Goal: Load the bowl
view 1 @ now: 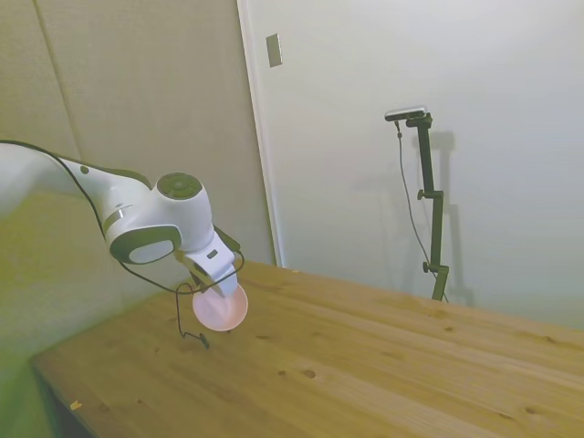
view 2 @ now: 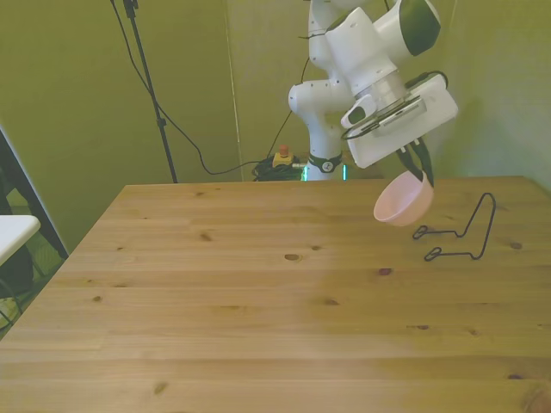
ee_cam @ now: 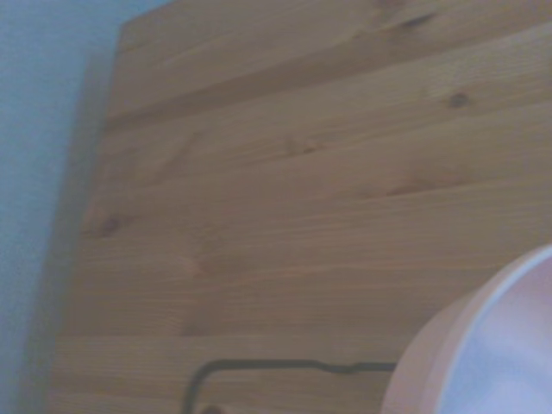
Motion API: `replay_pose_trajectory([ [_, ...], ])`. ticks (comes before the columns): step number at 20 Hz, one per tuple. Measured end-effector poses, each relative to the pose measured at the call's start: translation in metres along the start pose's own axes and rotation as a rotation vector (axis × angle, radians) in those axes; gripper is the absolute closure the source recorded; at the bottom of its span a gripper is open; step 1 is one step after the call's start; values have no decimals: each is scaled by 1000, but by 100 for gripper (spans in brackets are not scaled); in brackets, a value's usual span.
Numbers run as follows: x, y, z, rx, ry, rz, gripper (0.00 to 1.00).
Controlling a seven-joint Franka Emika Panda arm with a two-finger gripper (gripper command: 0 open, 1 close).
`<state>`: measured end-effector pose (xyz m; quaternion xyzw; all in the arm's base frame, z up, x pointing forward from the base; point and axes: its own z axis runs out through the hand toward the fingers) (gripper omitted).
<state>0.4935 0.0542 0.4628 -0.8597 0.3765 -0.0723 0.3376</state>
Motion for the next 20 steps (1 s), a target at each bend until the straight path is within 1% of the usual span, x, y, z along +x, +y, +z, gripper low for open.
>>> replay_pose_trajectory([
  [2,-9,-11,8,34,-36,-5,100],
  [4,-20,-25,20,43,-66,-28,100],
  [6,-20,-25,21,45,-76,-32,100],
  [14,-7,-10,36,118,-175,-32,100],
  [17,-7,-7,43,133,-209,-39,100],
  [20,-6,-5,49,145,-221,-43,100],
])
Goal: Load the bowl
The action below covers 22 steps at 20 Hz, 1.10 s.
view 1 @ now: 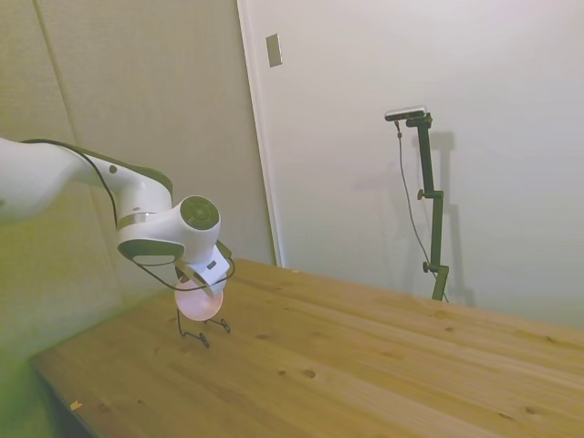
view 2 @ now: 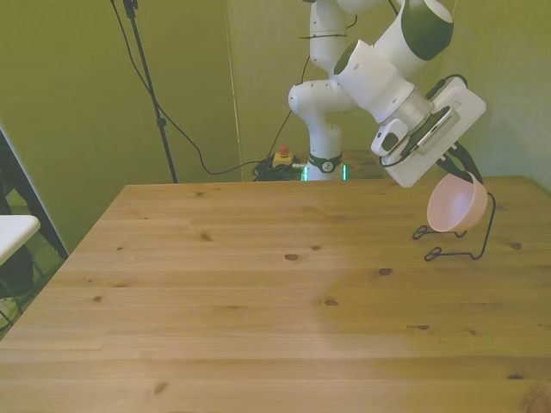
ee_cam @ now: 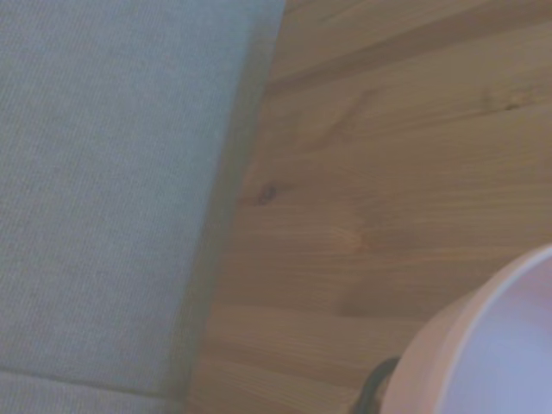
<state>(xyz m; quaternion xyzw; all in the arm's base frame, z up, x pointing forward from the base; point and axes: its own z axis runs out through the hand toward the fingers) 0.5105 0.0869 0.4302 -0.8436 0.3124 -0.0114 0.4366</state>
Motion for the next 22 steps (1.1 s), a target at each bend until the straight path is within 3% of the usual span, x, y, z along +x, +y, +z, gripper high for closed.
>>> replay_pose_trajectory([
  [22,14,20,36,11,-30,18,100],
])
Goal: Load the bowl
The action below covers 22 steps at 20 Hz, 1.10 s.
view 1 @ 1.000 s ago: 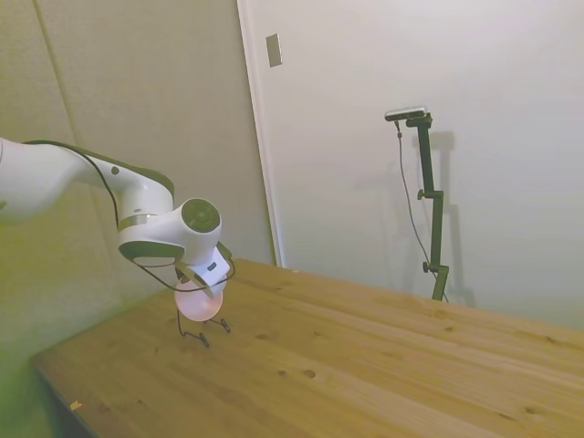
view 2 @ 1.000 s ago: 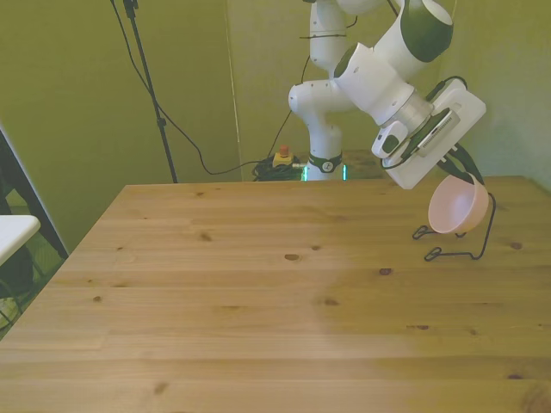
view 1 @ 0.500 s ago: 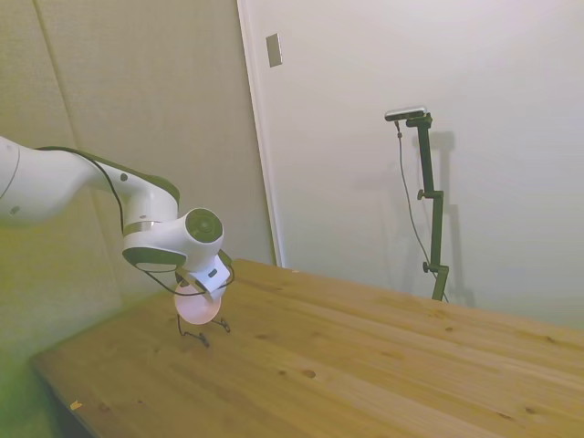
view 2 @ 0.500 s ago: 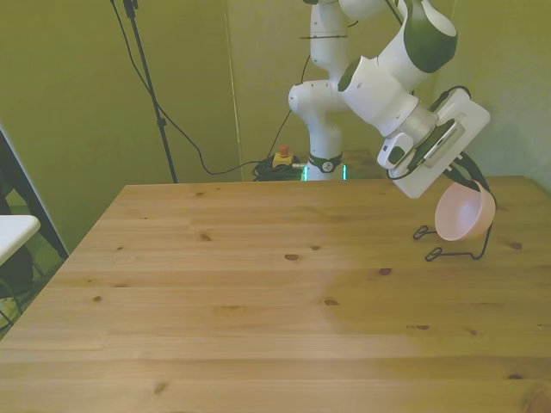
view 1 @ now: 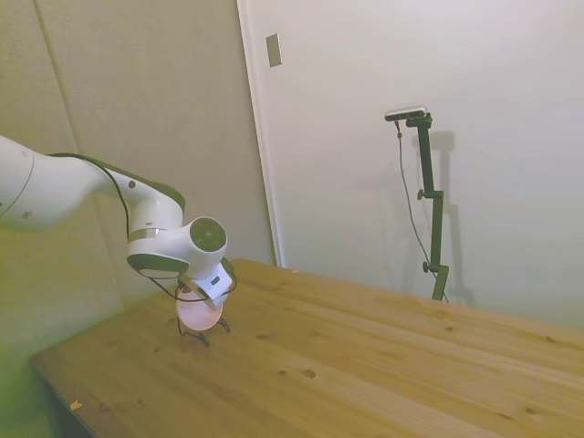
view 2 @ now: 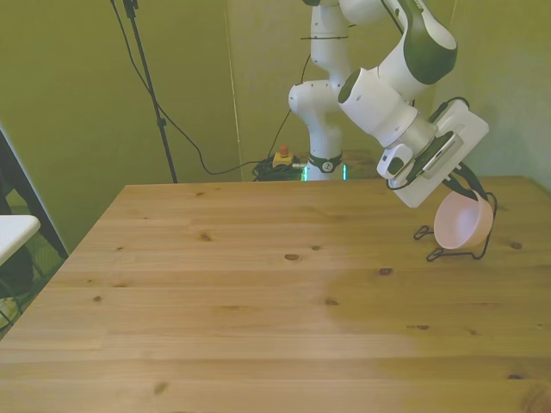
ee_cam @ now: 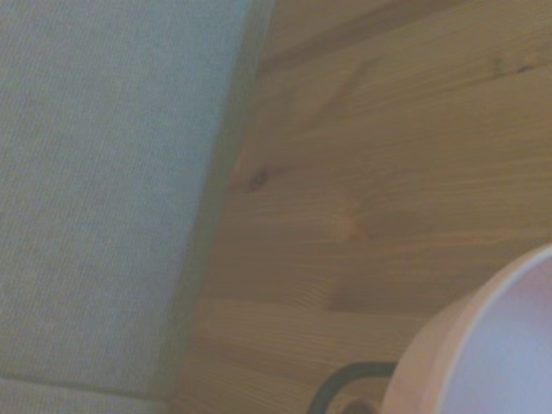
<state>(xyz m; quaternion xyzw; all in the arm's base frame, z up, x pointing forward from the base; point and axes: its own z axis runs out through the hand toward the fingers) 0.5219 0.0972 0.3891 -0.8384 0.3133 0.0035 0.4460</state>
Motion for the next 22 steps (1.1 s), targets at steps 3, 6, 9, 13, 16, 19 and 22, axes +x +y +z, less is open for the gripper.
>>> replay_pose_trajectory([
  [3,2,3,1,-2,1,5,100],
  [6,4,5,1,-4,3,10,0],
  [9,5,6,0,-3,5,12,0],
  [13,5,6,0,-3,5,13,0],
  [16,5,5,0,-3,5,12,0],
  [19,5,2,-9,7,16,7,0],
  [22,4,-2,-31,25,45,-5,0],
])
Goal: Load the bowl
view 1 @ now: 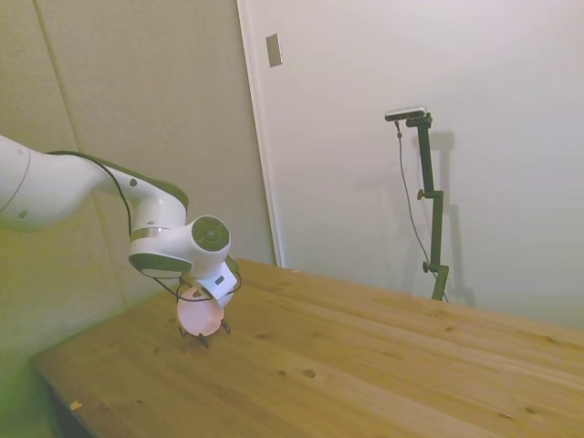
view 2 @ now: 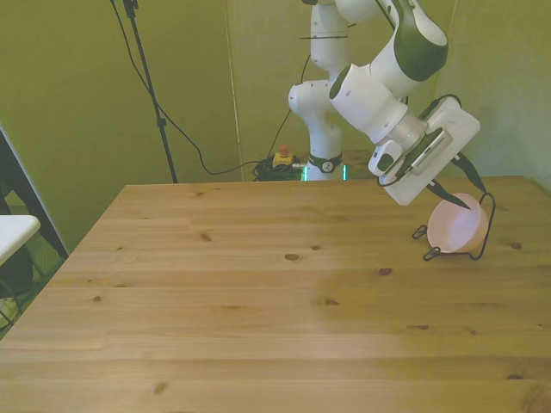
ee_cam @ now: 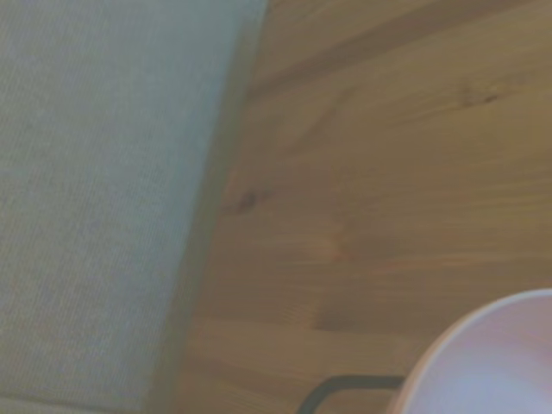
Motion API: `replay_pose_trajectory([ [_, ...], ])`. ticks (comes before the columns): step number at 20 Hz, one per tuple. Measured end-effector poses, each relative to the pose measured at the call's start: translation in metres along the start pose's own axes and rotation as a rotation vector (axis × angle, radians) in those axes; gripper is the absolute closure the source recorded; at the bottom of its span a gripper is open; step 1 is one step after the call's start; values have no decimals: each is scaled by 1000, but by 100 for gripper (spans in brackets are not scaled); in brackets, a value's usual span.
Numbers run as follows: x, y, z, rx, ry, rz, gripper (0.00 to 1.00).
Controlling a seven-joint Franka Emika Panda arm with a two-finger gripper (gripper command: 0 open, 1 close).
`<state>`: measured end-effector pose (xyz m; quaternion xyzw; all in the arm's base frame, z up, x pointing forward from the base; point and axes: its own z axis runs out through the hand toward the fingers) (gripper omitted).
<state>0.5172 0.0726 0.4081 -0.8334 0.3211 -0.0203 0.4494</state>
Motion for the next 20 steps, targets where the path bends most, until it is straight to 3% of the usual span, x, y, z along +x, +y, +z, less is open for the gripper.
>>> replay_pose_trajectory([
  [7,-9,15,-61,-77,150,19,0],
  [15,1,89,-118,-231,351,174,0],
  [20,-4,122,-164,-242,425,246,0],
])
